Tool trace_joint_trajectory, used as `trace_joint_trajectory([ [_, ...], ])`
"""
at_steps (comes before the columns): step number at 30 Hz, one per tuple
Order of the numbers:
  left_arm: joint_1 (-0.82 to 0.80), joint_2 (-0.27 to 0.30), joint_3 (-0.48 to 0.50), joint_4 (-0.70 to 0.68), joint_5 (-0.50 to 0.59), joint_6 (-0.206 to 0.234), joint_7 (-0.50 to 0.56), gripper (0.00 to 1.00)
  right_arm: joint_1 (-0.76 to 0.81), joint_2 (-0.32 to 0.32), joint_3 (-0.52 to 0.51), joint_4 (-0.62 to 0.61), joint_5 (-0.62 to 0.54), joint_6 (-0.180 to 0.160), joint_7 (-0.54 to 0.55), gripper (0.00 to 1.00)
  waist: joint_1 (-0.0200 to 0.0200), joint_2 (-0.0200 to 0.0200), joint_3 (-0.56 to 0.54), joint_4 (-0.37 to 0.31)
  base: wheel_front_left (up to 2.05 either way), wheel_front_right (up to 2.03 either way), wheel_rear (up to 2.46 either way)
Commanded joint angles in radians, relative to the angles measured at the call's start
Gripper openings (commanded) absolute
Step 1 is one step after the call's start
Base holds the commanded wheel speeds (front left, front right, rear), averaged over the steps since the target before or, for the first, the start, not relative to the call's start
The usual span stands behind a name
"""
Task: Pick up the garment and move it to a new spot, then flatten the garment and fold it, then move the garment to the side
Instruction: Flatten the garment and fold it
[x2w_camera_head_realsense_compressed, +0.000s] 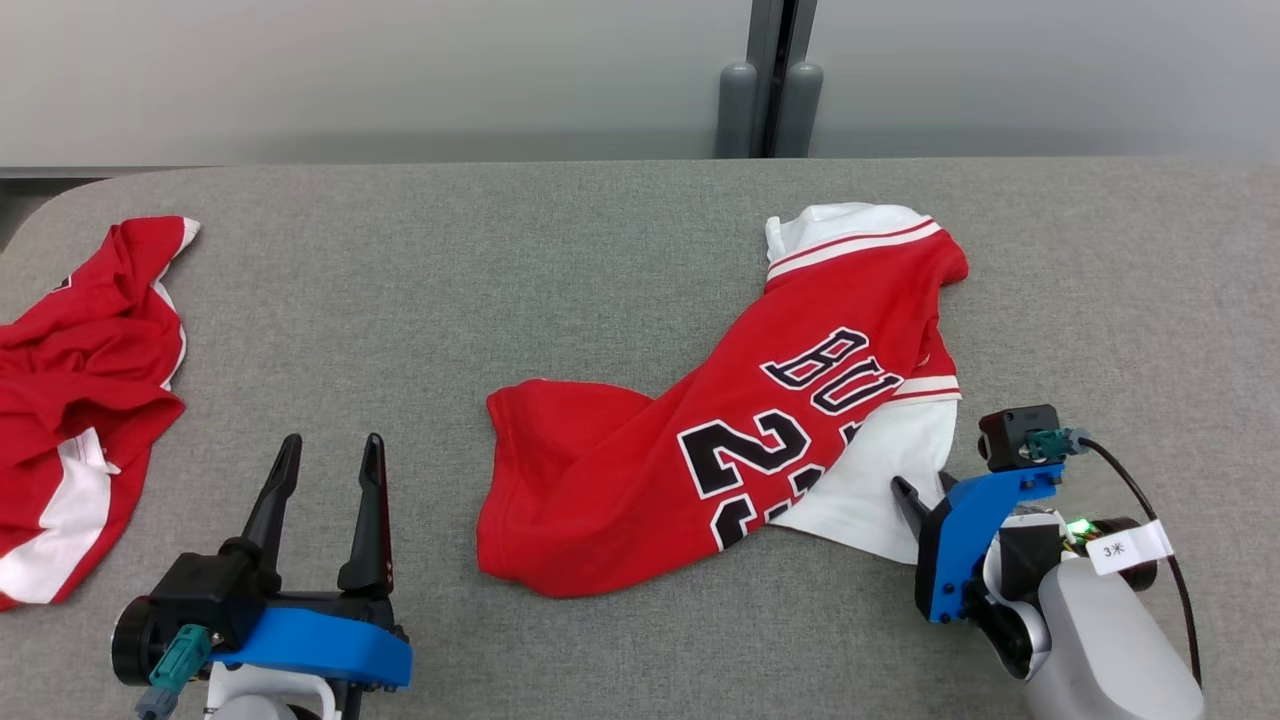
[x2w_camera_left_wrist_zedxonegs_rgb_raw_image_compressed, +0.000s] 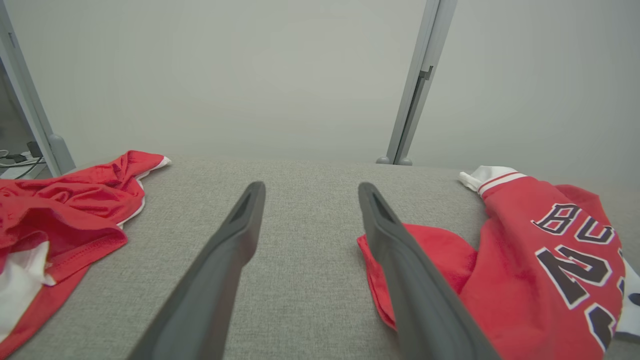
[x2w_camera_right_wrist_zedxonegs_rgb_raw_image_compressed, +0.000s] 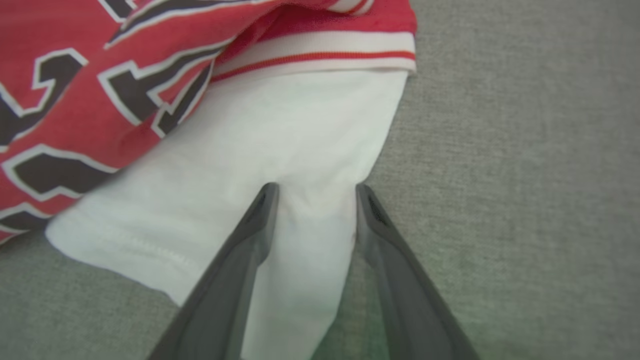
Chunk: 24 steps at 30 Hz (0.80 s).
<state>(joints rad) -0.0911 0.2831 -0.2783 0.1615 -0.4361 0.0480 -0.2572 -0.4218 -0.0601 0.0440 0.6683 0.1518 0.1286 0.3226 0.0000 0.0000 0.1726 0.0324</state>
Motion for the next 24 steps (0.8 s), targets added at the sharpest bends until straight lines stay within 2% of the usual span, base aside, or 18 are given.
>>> trace_joint_trajectory([
  [1, -0.016, 0.0, 0.002, 0.002, 0.003, 0.0, -0.005, 1.0, 0.019, 0.017, 0.025, 0.034, 0.006, 0.004, 0.005, 0.0, 0.0, 0.0, 0.002, 0.0, 0.0, 0.0, 0.0],
  [9, -0.001, 0.0, 0.012, 0.006, 0.0, 0.004, -0.007, 1.0, 0.042, 0.009, -0.021, -0.079, -0.035, 0.002, -0.037, 0.0, 0.0, 0.0, -0.015, -0.029, 0.0, 0.0, 0.0],
  [15, 0.011, -0.001, 0.017, 0.004, -0.002, 0.005, -0.007, 1.0, 0.16, 0.009, -0.13, -0.275, -0.09, 0.002, 0.013, 0.0, 0.0, 0.0, -0.036, -0.058, 0.0, 0.0, 0.0],
  [20, 0.021, 0.001, 0.02, 0.006, -0.005, 0.007, -0.007, 1.0, 0.259, 0.009, -0.186, -0.417, -0.093, 0.002, 0.056, 0.0, 0.0, 0.0, -0.049, -0.077, 0.0, 0.0, 0.0],
  [21, 0.021, 0.001, 0.02, 0.006, -0.005, 0.006, -0.007, 1.0, 0.271, 0.009, -0.192, -0.44, -0.096, 0.002, 0.051, 0.84, 0.0, 0.0, -0.051, -0.079, 0.0, 0.0, 0.0],
  [22, 0.022, 0.001, 0.019, 0.007, -0.005, 0.005, -0.008, 1.0, 0.281, 0.009, -0.2, -0.455, -0.097, 0.002, 0.041, 1.0, 0.0, 0.0, -0.054, -0.081, 0.0, 0.0, 0.0],
  [24, 0.025, 0.001, 0.017, 0.009, -0.005, 0.004, -0.008, 1.0, 0.302, 0.009, -0.199, -0.478, -0.099, 0.002, 0.023, 1.0, 0.0, 0.0, -0.059, -0.083, 0.0, 0.0, 0.0],
])
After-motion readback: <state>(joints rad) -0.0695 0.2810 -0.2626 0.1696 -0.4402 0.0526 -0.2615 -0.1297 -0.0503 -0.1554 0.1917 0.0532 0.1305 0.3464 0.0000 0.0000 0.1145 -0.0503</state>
